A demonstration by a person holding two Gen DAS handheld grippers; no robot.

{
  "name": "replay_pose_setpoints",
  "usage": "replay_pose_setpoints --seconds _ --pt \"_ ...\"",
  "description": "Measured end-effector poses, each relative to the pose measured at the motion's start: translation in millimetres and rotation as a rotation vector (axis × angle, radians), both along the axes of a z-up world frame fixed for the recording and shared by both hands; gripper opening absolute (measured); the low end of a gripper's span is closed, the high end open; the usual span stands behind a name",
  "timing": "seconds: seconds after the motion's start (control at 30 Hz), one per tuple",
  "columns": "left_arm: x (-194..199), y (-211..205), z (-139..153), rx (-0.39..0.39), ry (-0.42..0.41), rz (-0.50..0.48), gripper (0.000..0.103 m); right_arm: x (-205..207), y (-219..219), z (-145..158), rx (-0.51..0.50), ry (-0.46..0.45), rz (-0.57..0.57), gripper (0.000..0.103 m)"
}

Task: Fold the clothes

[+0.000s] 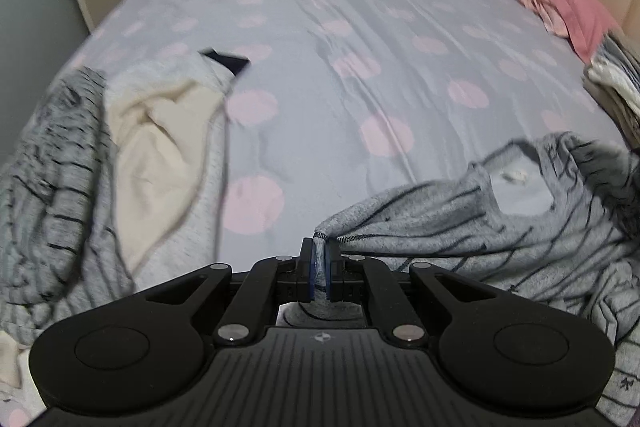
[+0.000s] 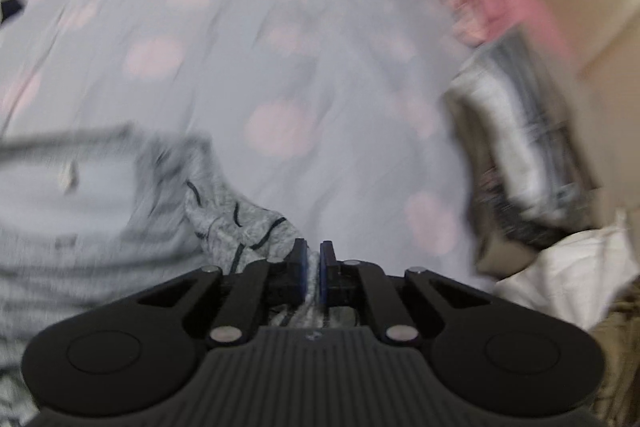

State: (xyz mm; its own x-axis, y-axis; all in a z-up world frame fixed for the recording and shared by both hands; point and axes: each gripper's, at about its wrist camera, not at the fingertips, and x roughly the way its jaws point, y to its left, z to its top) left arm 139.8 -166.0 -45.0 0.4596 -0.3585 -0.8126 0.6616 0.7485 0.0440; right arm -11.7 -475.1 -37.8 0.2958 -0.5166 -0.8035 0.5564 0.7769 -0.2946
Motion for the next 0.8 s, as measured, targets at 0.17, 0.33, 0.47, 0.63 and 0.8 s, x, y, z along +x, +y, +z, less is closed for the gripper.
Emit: replay_pose_setpoints --seconds 0.17,0.33,0.47,0.63,0.8 --pt "7.4 29.0 35.1 -0.044 -0.075 0.047 0.003 -22.4 -5.3 45.5 -0.052 -0.158 -0.095 0.006" --pt "19.5 72.3 59.9 -0.084 -0.105 0.125 0.002 -44.1 -2.4 75.9 -0.15 -0.226 -0.153 0.005" --pt "20.8 92.8 44.4 -0.011 -0.088 0.124 0.002 -61.5 -11.3 76.9 -0.181 -0.192 -0.186 0.005" --pt "16.0 102.3 -7.6 0.141 -0.004 0.072 0.002 -70.6 -12.4 40.8 -0.151 -0.034 -0.153 0.005" --pt "4.9 115.3 -42.0 0.22 0.061 0.014 0.003 -81.6 -12.3 1.3 -0.134 0.13 -0.121 0.005"
